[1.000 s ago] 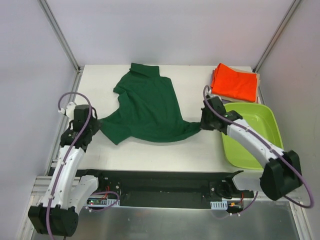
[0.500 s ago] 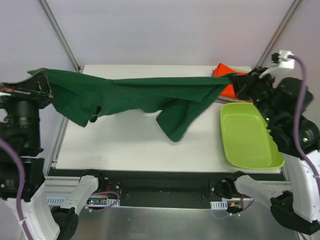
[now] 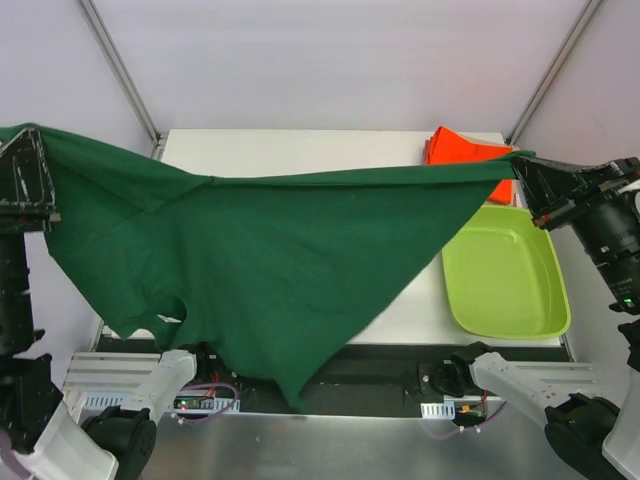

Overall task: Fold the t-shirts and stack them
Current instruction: Flatten out the tshirt

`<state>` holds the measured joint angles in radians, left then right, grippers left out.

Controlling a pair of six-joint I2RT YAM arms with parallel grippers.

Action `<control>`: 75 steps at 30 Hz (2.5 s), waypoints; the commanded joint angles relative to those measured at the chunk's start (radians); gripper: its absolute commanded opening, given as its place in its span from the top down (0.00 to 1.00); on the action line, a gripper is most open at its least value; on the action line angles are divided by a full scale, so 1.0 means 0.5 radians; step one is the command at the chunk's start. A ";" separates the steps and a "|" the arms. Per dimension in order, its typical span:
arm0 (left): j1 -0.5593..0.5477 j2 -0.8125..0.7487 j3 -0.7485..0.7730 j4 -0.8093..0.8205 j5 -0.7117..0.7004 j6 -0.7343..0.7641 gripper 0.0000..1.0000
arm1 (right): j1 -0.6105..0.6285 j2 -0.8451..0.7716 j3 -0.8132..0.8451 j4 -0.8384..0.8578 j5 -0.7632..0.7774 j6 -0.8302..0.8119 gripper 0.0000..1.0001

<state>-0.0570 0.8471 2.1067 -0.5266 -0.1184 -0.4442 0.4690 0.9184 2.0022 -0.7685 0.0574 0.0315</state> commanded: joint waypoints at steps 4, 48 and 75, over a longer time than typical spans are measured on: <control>0.025 0.520 -0.062 0.176 -0.183 0.173 1.00 | -0.015 0.356 -0.041 0.040 0.510 -0.146 1.00; 0.028 1.582 -1.676 0.203 0.191 0.029 0.01 | -0.082 1.584 -1.363 0.438 -0.201 0.011 0.04; 0.169 2.815 -0.674 0.047 0.534 -0.011 0.01 | -0.392 2.578 -0.526 0.209 -0.231 -0.008 0.04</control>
<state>-0.0013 2.1674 1.6833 -0.4759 0.0612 -0.4278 0.2909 2.1273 1.6398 -0.6155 -0.0475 0.0402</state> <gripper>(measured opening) 0.988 0.963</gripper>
